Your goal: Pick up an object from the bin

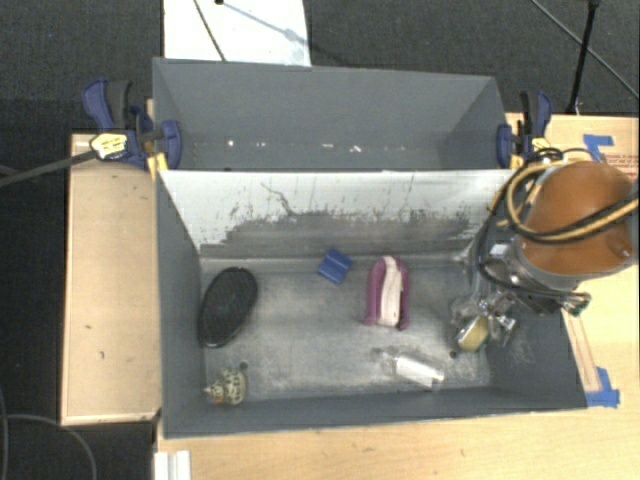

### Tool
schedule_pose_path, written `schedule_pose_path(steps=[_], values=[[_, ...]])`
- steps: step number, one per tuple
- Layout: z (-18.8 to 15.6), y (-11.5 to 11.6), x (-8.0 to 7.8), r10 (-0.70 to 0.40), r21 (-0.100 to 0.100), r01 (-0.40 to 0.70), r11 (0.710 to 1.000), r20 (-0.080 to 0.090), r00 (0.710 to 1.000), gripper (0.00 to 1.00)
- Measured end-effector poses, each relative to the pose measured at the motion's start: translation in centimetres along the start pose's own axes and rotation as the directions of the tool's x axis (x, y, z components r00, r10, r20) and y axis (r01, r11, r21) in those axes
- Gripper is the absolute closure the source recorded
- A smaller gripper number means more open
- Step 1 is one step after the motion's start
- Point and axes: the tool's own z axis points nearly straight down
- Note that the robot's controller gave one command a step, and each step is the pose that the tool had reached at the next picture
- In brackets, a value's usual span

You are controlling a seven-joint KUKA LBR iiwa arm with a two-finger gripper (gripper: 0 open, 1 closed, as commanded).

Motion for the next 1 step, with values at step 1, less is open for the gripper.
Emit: schedule_pose_path(steps=[1], values=[[-15.46, -2.39, -1.69, 0.000, 0.013, -0.001, 1.000, 0.006, 1.000, 1.00]])
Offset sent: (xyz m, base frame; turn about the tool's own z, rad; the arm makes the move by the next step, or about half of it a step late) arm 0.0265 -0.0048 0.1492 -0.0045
